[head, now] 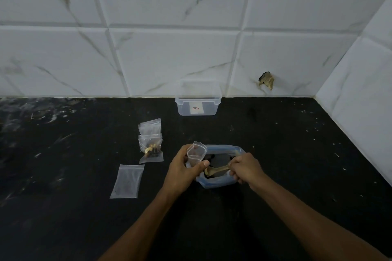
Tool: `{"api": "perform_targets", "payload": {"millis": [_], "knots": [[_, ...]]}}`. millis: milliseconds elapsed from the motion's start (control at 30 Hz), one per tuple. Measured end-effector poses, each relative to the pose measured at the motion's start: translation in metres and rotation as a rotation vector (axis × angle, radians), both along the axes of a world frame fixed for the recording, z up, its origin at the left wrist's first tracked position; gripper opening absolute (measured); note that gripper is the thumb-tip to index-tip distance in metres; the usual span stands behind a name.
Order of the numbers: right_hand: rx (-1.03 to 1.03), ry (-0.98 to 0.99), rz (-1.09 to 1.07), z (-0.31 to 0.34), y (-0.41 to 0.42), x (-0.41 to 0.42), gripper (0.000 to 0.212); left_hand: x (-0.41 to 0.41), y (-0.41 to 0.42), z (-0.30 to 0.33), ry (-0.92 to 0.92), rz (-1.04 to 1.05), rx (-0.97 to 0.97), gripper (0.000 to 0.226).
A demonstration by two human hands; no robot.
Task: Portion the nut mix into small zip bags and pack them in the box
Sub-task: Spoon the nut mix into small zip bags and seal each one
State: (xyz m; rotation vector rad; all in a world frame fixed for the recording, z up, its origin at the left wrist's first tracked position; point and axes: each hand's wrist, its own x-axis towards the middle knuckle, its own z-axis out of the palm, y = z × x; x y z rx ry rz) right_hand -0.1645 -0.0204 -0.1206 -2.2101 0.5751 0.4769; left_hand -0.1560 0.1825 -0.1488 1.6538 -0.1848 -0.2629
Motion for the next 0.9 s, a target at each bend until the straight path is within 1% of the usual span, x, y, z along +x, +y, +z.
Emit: {"api": "perform_targets", "payload": {"millis": [133, 300, 467, 600, 733, 833, 900], "knots": [[0.139, -0.01, -0.15, -0.008, 0.005, -0.003, 0.012, 0.001, 0.001, -0.001, 0.008, 0.002, 0.004, 0.047], [0.19, -0.006, -0.23, -0.005, -0.006, -0.006, 0.013, 0.005, 0.002, 0.001, -0.002, 0.018, 0.026, 0.047], [0.323, -0.024, -0.316, 0.019, -0.021, -0.012, 0.014, 0.006, 0.001, 0.004, -0.069, 0.033, 0.049, 0.048], [0.366, -0.109, -0.294, 0.057, -0.032, -0.012, 0.017, 0.01, -0.001, 0.006, -0.159, 0.068, 0.134, 0.052], [0.374, -0.198, -0.263, 0.099, -0.035, -0.007, 0.015, 0.016, -0.008, 0.01, -0.225, 0.076, 0.21, 0.059], [0.298, -0.25, -0.159, 0.118, -0.032, -0.007, 0.016, 0.019, -0.016, 0.013, -0.243, 0.095, 0.219, 0.058], [0.2, -0.293, -0.064, 0.125, -0.026, -0.008, 0.015, 0.02, -0.022, 0.014, -0.235, 0.1, 0.224, 0.058]]}}
